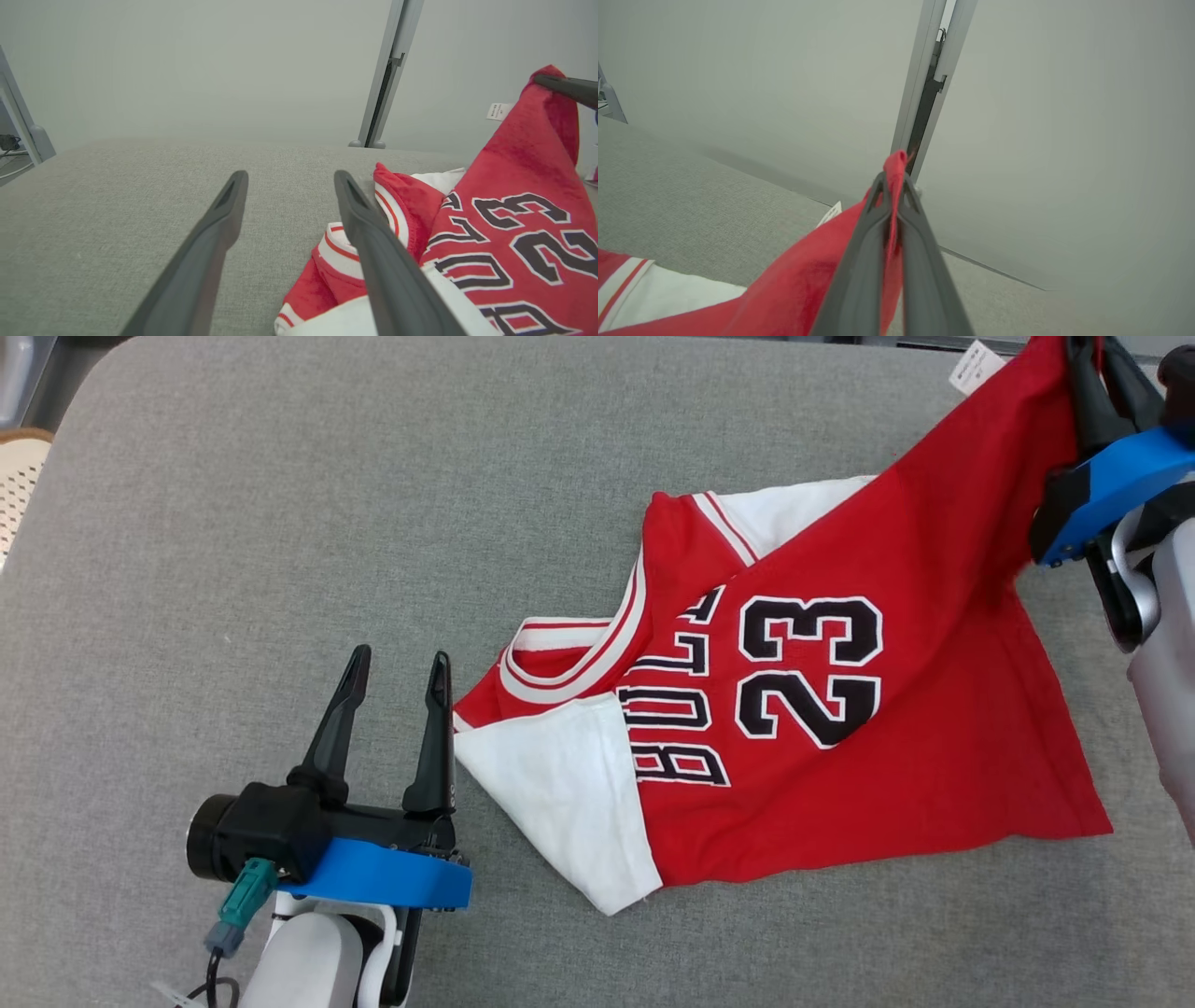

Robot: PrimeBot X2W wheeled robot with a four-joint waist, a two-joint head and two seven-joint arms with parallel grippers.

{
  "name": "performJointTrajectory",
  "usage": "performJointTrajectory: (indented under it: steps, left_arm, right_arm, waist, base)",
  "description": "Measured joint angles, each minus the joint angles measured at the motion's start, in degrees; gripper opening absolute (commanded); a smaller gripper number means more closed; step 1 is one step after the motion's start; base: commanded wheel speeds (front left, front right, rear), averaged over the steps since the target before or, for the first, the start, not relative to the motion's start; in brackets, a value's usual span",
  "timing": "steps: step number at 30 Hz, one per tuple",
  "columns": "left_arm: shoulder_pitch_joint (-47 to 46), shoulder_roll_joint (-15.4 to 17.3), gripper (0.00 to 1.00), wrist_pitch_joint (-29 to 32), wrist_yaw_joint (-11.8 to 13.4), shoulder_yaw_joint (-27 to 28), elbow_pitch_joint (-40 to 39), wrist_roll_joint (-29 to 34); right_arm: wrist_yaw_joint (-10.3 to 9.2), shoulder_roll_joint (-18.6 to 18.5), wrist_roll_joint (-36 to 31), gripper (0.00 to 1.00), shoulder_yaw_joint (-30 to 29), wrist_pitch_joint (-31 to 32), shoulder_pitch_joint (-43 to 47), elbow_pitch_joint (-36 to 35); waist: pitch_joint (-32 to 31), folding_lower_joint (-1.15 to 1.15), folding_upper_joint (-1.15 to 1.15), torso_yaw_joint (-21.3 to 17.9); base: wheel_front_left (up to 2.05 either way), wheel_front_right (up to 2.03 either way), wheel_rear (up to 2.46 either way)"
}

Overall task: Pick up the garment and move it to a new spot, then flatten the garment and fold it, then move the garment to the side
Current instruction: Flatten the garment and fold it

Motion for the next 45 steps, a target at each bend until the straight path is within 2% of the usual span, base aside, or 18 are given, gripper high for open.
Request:
performJointTrajectory:
  steps: [2, 7, 11, 18, 25, 31, 38, 45]
  left_arm:
    - [-0.04, 0.0, 1.0, 0.0, 0.08, -0.01, -0.07, 0.0]
    - [-0.45, -0.03, 1.0, 0.0, 0.41, 0.2, 0.05, 0.27]
    - [-0.41, -0.03, 1.0, 0.01, 0.36, 1.58, 0.2, 1.1]
    - [2.31, -0.02, 1.0, 0.0, -0.76, 5.12, 0.43, 3.27]
    - [5.36, -0.02, 1.0, 0.0, -2.03, 8.43, 0.7, 4.99]
    - [7.1, -0.03, 1.0, 0.0, -2.64, 10.0, 0.8, 5.67]
    - [8.45, -0.02, 1.0, 0.0, -3.04, 10.87, 0.89, 5.99]
    - [9.01, -0.03, 1.0, 0.0, -3.14, 11.59, 1.18, 6.1]
  right_arm:
    - [0.0, 0.15, -0.36, 1.0, 0.35, -0.19, -0.28, 2.67]
    - [0.0, 0.66, 0.13, 1.0, -0.2, -0.68, -0.75, 4.87]
    - [0.0, 0.54, 1.62, 1.0, -2.66, -0.78, 1.05, -1.6]
    - [0.0, 1.37, 2.24, 1.0, -7.44, -0.78, 13.56, -14.99]
    - [0.0, 4.86, 2.78, 1.0, -10.92, -0.78, 28.58, -26.53]
    - [0.0, 9.23, 3.46, 1.0, -13.13, -0.78, 40.62, -33.89]
    - [0.0, 14.06, 3.76, 1.0, -14.82, -0.78, 51.92, -39.18]
    - [0.0, 15.64, 3.22, 1.0, -14.27, -0.78, 55.43, -41.1]
  waist:
    - [0.51, 0.0, 0.0, 0.25]
    - [0.4, 0.0, 0.0, -0.65]
    - [-0.64, 0.0, 0.0, -1.97]
    - [-3.99, 0.0, 0.0, -5.25]
    - [-7.84, -0.01, 0.0, -8.84]
    - [-10.49, -0.01, 0.0, -11.03]
    - [-12.54, -0.02, 0.0, -11.86]
    - [-13.07, -0.02, 0.0, -12.3]
  base:
    - [0.0, 0.0, 0.0]
    - [0.0, 0.0, 0.0]
    - [0.0, 0.0, 0.0]
    - [0.0, 0.0, 0.0]
    - [0.0, 0.0, 0.0]
    - [0.0, 0.0, 0.0]
    - [0.0, 0.0, 0.0]
    - [0.0, 0.0, 0.0]
